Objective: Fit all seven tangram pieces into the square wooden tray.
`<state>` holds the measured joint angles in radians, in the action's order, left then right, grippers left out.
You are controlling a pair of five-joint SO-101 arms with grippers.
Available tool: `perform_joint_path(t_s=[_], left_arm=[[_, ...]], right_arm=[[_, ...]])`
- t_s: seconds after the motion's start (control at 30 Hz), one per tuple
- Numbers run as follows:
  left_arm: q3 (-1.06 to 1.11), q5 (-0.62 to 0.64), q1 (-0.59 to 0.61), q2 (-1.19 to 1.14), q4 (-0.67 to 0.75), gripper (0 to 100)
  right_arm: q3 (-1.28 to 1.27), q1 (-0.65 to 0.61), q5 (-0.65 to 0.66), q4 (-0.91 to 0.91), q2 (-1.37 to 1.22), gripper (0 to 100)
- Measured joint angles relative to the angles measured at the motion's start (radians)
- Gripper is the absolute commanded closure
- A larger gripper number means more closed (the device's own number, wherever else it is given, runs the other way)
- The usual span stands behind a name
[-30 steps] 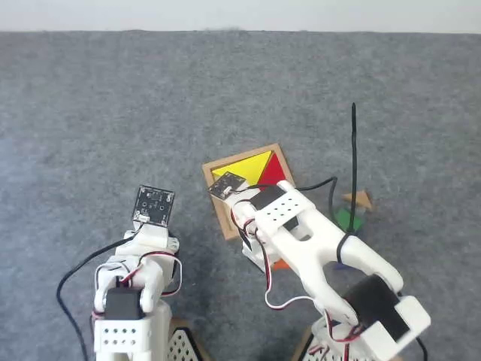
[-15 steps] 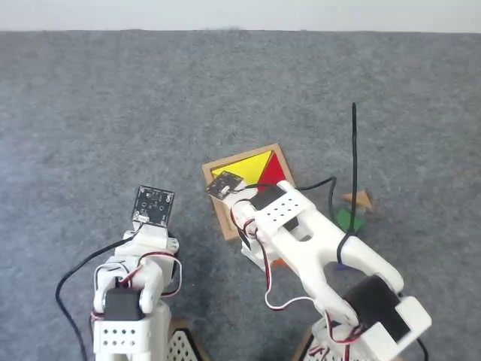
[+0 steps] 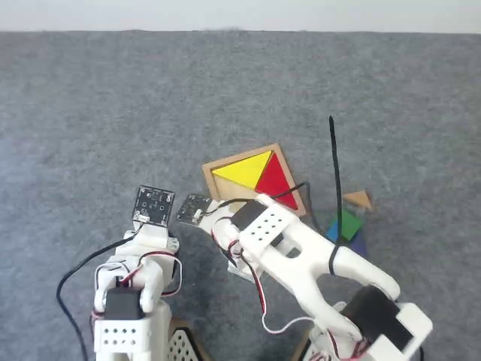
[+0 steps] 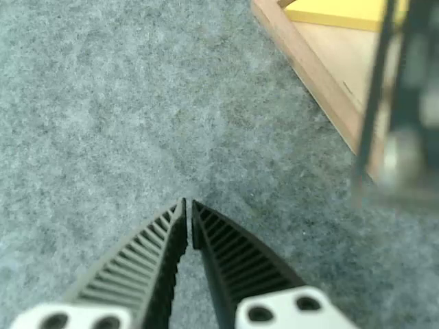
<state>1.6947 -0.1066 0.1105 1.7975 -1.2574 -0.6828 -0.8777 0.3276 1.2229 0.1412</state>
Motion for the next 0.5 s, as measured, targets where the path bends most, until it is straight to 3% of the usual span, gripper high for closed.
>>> perform_joint_path(t_s=[0.5], left_arm=[[0.000,0.000,0.000,0.000,0.000,99]], right_arm=[[0.003,0.029,0.014,-0.028,-0.175,66.0]])
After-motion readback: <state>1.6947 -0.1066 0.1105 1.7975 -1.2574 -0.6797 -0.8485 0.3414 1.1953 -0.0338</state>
